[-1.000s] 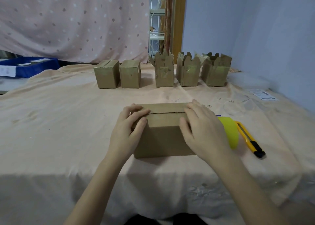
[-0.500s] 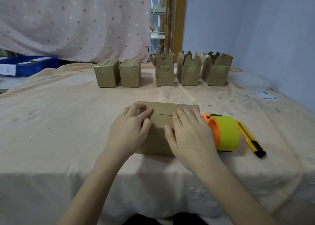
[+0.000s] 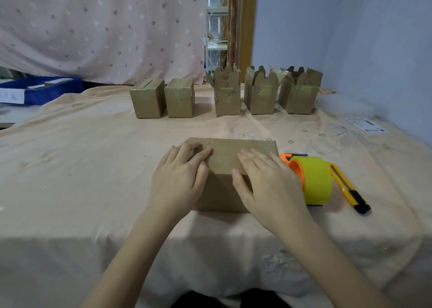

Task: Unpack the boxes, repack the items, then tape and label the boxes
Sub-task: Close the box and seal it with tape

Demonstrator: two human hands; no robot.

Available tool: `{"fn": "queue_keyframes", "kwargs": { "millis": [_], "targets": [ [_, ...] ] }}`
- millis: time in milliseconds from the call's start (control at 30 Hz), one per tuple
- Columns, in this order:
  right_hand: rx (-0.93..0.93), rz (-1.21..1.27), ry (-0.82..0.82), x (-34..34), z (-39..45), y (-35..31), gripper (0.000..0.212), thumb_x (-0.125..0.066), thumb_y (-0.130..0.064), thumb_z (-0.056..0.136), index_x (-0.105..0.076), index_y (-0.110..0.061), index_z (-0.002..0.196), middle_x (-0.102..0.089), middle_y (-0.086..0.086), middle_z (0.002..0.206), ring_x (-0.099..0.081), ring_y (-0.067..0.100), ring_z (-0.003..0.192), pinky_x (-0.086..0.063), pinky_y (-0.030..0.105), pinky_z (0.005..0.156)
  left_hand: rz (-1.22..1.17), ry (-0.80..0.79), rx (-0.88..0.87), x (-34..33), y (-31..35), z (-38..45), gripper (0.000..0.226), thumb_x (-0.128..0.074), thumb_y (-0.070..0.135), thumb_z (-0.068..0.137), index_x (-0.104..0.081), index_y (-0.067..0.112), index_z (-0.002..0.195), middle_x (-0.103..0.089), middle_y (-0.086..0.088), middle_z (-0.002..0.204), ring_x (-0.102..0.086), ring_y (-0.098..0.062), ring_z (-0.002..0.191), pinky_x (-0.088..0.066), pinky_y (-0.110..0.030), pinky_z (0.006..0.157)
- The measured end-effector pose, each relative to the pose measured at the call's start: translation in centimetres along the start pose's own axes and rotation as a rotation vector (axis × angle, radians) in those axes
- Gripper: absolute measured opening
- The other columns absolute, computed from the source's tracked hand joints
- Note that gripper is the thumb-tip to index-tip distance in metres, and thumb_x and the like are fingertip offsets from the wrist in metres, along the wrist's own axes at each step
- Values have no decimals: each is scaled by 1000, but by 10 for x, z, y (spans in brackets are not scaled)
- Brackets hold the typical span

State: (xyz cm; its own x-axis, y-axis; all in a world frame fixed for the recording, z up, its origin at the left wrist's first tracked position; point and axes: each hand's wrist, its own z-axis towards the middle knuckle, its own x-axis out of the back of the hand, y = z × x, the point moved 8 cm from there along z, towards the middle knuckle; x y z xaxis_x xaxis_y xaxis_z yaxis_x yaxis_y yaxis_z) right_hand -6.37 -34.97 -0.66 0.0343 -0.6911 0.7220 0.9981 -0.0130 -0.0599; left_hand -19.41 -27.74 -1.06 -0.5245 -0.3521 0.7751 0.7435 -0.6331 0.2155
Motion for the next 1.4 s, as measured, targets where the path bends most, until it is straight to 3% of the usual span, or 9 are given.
{"fn": "queue_keyframes", "kwargs": {
  "millis": [133, 200, 333, 600, 767, 900, 1033, 1133, 1400],
  "targets": [
    [3, -17, -23, 1, -6, 11, 51, -35, -39, 93, -69, -8, 115, -67, 6, 122, -60, 18, 117, -39, 36, 105, -72, -57, 2, -1, 2, -2, 66, -14, 48, 89, -55, 22, 133, -40, 3, 148, -25, -15, 143, -20, -23, 111],
    [-6, -18, -14, 2, -7, 14, 53, -35, -40, 93, -68, -5, 116, -66, 8, 122, -60, 19, 117, -40, 37, 105, -153, -134, 0, -5, 1, -2, 77, -12, 62, 82, -45, 25, 141, -24, 11, 156, -8, -4, 145, -5, -10, 108],
    [-49, -21, 15, 1, -11, 17, 55, -36, -40, 93, -66, -1, 117, -64, 13, 124, -60, 24, 118, -42, 41, 105, -139, -236, -77, -6, 1, -3, 98, -20, 80, 70, -31, 22, 149, -16, 12, 157, 4, 4, 141, 12, 2, 100],
    [-203, -61, 24, 15, -19, 46, 62, -31, -45, 93, -58, 2, 123, -56, 20, 132, -51, 35, 125, -35, 45, 107, -112, -201, -47, -12, 0, -5, 119, 1, 91, 64, -36, 13, 146, -26, 0, 156, -9, -14, 146, -3, -17, 110],
    [-368, 11, 78, 36, -43, 100, 46, -52, -33, 88, -54, 0, 120, -57, 19, 123, -51, 37, 112, -47, 44, 86, -104, -233, -41, -16, 6, 9, 103, -20, 84, 70, -34, 16, 147, -25, 3, 156, -8, -15, 147, -10, -22, 113],
    [-536, 132, -87, 19, -72, 130, 61, -73, -30, 76, -49, -7, 127, -56, 11, 122, -53, 32, 112, -45, 41, 77, -112, -251, -45, -23, 14, 27, 84, -35, 67, 77, -36, 19, 146, -27, 4, 155, -10, -14, 147, -15, -27, 115],
    [-498, 339, -176, -10, -91, 140, 70, -75, -40, 69, -41, -22, 127, -57, 4, 121, -59, 25, 106, -52, 45, 75, -134, -262, -52, -29, 20, 39, 81, -38, 65, 77, -40, 21, 145, -31, 4, 154, -14, -14, 146, -18, -30, 114],
    [-452, 305, -255, -30, -98, 154, 76, -79, -38, 68, -41, -18, 130, -54, 6, 126, -55, 28, 114, -52, 49, 80, -135, -255, -49, -30, 20, 40, 82, -36, 67, 74, -41, 24, 144, -32, 6, 154, -15, -13, 146, -19, -30, 114],
    [-402, 371, -158, -29, -76, 153, 47, -83, -23, 72, -67, -8, 114, -55, 10, 128, -61, 31, 100, -51, 39, 75, -106, -241, -32, -29, 20, 40, 74, -41, 66, 81, -41, 27, 144, -32, 8, 153, -15, -11, 145, -22, -31, 113]
  ]
}}
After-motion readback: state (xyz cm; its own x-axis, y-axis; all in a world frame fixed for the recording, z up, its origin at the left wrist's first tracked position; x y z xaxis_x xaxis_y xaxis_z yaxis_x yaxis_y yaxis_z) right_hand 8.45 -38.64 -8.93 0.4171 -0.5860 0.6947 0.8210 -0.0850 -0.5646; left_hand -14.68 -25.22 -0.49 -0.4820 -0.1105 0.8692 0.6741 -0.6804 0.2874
